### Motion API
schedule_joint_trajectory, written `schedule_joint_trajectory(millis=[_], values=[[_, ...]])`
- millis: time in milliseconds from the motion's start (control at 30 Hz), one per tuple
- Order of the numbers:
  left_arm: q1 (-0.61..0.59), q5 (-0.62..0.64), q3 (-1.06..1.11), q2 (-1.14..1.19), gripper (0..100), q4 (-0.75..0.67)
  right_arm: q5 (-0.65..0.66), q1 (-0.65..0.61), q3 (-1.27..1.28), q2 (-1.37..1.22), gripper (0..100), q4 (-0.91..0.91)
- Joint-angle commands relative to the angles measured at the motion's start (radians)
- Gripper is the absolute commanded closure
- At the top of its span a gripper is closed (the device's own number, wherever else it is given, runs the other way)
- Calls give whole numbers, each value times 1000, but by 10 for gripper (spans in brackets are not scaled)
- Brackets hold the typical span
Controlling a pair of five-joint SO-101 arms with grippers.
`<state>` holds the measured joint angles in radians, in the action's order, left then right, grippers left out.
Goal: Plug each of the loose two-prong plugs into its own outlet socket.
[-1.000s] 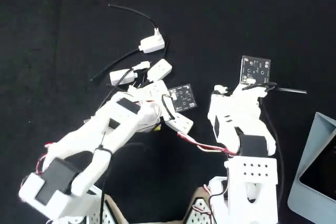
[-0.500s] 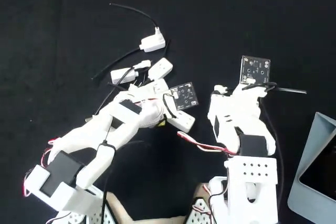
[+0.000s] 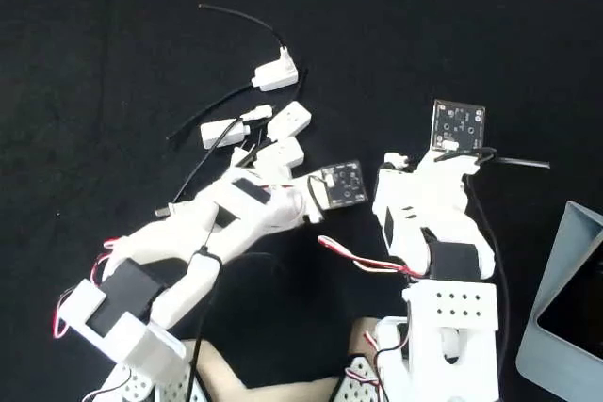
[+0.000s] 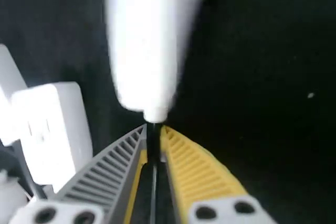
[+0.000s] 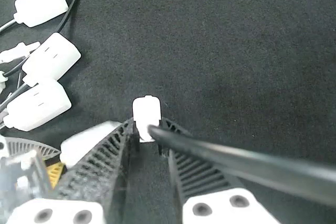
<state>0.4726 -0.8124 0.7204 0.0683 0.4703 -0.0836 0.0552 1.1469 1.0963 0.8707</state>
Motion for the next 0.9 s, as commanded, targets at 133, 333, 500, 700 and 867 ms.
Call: schedule_joint_trajectory(millis=[133,333,500,700,867], values=[[-27,-6,-45,-204,971,287,-9,14,-10,16,985,-21],[-68,-3,-12,-388,971,485,-9,14,-10,16,985,-21],[-168,-6,130,-582,971,505,-9,8,-10,16,985,-21],[-274,-6,389,-825,972,368,-11,5,-10,16,985,-21],[-283,-2,601,-1057,944,302,-11,5,-10,16,985,-21]])
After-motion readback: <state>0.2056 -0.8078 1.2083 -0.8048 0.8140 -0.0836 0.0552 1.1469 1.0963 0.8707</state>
